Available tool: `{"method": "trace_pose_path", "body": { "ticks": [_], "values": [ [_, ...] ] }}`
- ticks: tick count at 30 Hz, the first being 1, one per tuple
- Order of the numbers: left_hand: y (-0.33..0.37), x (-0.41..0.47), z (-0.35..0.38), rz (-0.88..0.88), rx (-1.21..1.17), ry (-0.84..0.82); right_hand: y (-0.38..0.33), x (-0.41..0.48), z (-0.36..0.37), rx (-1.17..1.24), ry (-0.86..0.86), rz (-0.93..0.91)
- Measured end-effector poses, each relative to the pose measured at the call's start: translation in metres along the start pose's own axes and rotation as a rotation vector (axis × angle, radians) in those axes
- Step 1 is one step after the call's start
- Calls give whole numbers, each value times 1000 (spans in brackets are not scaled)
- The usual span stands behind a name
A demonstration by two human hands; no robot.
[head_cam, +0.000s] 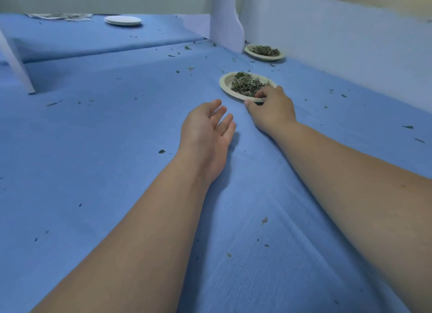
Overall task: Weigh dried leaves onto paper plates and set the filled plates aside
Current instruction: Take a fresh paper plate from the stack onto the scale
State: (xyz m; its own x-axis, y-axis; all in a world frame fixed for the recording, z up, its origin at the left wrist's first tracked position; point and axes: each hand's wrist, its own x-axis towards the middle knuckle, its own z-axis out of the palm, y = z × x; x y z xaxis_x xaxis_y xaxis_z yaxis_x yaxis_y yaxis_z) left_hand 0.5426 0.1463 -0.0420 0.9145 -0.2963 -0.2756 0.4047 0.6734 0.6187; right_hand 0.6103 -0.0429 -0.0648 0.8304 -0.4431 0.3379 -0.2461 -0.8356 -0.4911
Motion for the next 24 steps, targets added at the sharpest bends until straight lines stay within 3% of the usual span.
{"method": "trace_pose_path", "body": {
  "ticks": [15, 24],
  "values": [
    [-9, -5, 5, 44, 138, -6, 8, -48, -23, -144, -159, -117],
    [-23, -11, 12, 126, 391, -72, 20, -84, -43, -227, -236, -127]
  ]
}}
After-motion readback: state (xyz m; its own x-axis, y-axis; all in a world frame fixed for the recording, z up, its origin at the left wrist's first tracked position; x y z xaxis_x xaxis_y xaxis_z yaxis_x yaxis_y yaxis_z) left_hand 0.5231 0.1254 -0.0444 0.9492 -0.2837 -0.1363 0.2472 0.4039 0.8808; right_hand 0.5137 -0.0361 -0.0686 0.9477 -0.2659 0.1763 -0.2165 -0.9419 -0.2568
